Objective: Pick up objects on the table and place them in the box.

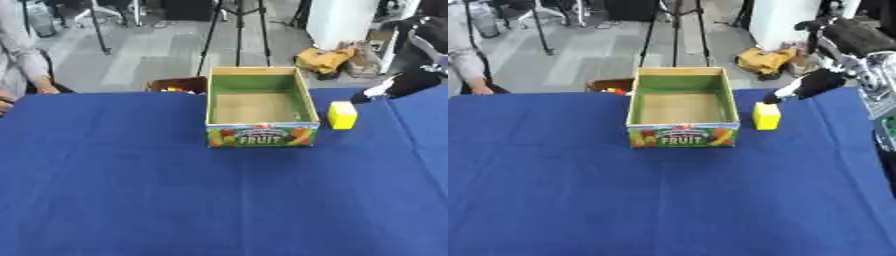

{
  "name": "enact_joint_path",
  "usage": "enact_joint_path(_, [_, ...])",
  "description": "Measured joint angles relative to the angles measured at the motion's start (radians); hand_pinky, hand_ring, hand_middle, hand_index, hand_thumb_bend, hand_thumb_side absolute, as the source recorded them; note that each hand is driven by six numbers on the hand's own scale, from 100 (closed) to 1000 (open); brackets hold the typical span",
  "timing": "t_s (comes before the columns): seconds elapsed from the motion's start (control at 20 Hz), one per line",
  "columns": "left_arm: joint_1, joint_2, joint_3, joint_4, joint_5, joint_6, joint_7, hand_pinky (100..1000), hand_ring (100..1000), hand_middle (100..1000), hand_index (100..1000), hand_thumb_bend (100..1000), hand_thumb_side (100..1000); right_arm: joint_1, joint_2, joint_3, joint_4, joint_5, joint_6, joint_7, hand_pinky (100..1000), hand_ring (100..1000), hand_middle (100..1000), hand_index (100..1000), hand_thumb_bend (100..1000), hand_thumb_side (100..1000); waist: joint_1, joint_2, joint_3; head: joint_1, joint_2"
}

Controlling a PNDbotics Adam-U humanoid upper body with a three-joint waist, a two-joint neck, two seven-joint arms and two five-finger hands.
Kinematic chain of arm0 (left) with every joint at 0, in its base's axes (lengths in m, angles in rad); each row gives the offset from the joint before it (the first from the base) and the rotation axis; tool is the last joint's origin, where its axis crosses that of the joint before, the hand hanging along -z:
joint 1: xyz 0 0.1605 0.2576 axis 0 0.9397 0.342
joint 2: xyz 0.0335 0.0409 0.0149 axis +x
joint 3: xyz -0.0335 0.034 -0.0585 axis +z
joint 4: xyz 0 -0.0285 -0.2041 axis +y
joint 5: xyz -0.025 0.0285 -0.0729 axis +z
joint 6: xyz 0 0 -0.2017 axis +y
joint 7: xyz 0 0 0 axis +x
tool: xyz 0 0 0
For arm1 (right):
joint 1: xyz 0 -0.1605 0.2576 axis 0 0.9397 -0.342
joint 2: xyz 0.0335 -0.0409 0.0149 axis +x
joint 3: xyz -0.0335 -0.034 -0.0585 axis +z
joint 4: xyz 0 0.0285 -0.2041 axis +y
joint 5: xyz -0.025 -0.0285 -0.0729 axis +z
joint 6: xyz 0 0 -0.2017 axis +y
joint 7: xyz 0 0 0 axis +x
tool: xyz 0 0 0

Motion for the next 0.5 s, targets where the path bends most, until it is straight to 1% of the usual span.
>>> enact_joint_path(0.3, [0.000,0.000,0.000,0.000,-0.002,0.000,0.000,633,718,750,952,144,939,-0.001,0.000,0.002,0.018,-0.001,-0.010,0.011,985,986,584,1000,953,584,0.000,0.000,0.001,-0.001,0.000])
enact_joint_path(0.35, [0.000,-0.001,0.000,0.000,-0.003,0.000,0.000,633,718,750,952,141,939,-0.003,0.000,0.003,0.023,0.000,-0.012,0.018,992,985,585,1000,910,582,0.001,0.001,0.001,-0.001,0.000])
enact_joint_path(0.4, [0.000,-0.004,0.000,0.000,-0.004,0.001,0.000,633,717,750,952,141,939,-0.008,0.000,0.006,0.030,0.002,-0.016,0.027,994,985,585,1000,889,583,0.001,0.001,0.001,-0.002,0.000])
enact_joint_path(0.45, [0.000,-0.005,0.000,0.000,-0.005,0.001,0.000,633,717,750,952,139,937,-0.017,0.000,0.008,0.039,0.005,-0.020,0.036,1000,986,615,1000,752,606,0.002,0.002,0.001,-0.002,0.000])
enact_joint_path(0.5, [0.000,-0.007,0.000,0.000,-0.006,0.001,0.000,633,717,750,952,138,937,-0.026,0.000,0.011,0.049,0.011,-0.025,0.048,1000,986,642,1000,694,628,0.003,0.002,0.001,-0.003,0.000])
